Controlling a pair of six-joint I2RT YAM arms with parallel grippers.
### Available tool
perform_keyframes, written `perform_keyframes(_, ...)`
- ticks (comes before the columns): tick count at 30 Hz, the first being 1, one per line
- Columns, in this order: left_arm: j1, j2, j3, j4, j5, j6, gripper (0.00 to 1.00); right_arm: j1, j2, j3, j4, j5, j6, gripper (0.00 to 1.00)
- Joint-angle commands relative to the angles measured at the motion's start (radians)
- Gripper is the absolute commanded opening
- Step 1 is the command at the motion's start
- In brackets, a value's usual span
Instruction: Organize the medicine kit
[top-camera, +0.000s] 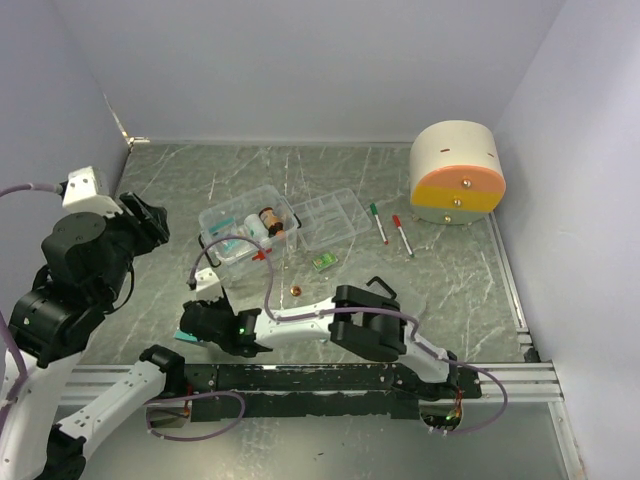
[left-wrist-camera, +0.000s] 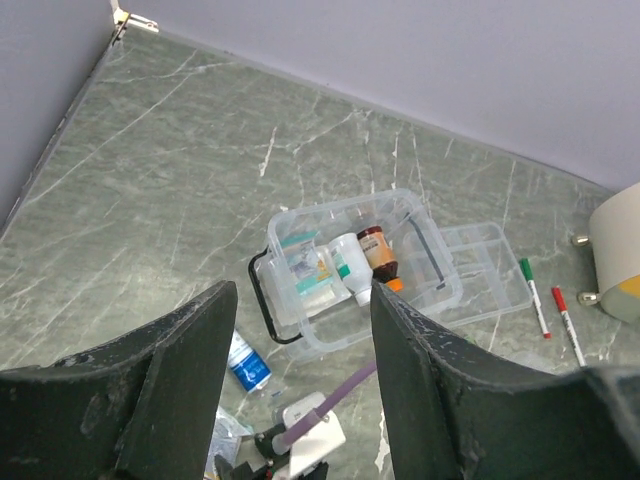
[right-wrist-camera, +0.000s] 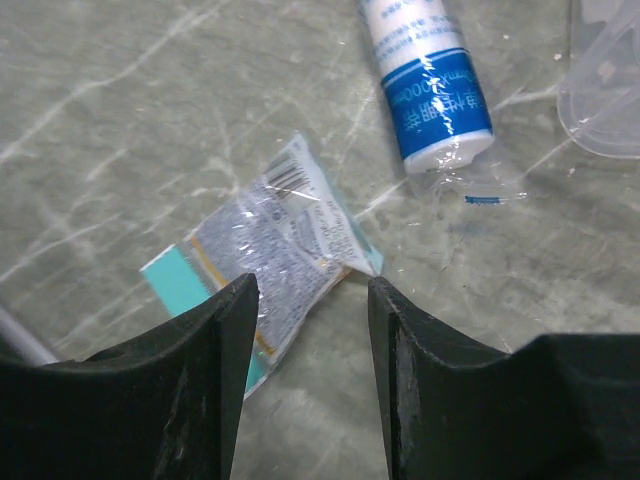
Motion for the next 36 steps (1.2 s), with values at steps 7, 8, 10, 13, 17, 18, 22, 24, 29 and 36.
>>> perform_keyframes(7,-0.004,0.005,0.013,-0.033,-0.020,0.007,0.67,-0.004,0.095,0.118,-0.198,0.130,0.007,0.41)
perform_keyframes(8,-0.004,0.006,0.010,-0.027,-0.016,0.010,0.67,-0.005,0.085,0.101,-0.200,0.128,0.003,0.40)
perform_keyframes(10,-0.003,0.016,0.004,-0.019,-0.011,0.014,0.67,-0.008,0.058,0.059,-0.222,0.130,-0.001,0.38)
perform_keyframes(13,-0.004,0.031,-0.004,-0.012,-0.008,0.014,0.67,-0.021,0.013,-0.003,-0.271,0.119,-0.005,0.37)
perform_keyframes(17,-0.004,0.042,-0.017,0.005,0.009,0.018,0.67,-0.034,-0.090,-0.119,-0.284,0.088,-0.038,0.37)
perform_keyframes(18,-0.004,0.045,-0.019,0.007,0.012,0.018,0.67,-0.036,-0.120,-0.146,-0.276,0.079,-0.053,0.37)
perform_keyframes(22,-0.004,0.057,-0.022,0.018,0.022,0.018,0.67,-0.058,-0.214,-0.204,-0.225,0.021,-0.080,0.40)
perform_keyframes(24,-0.003,0.060,-0.026,0.021,0.022,0.018,0.67,-0.065,-0.218,-0.202,-0.195,-0.014,-0.068,0.43)
perform_keyframes(29,-0.004,0.070,-0.018,0.014,0.020,0.024,0.67,-0.067,-0.129,-0.116,-0.189,-0.070,-0.082,0.44)
perform_keyframes(36,-0.004,0.070,-0.020,0.007,0.007,0.029,0.67,-0.097,-0.097,-0.112,-0.205,-0.109,-0.094,0.44)
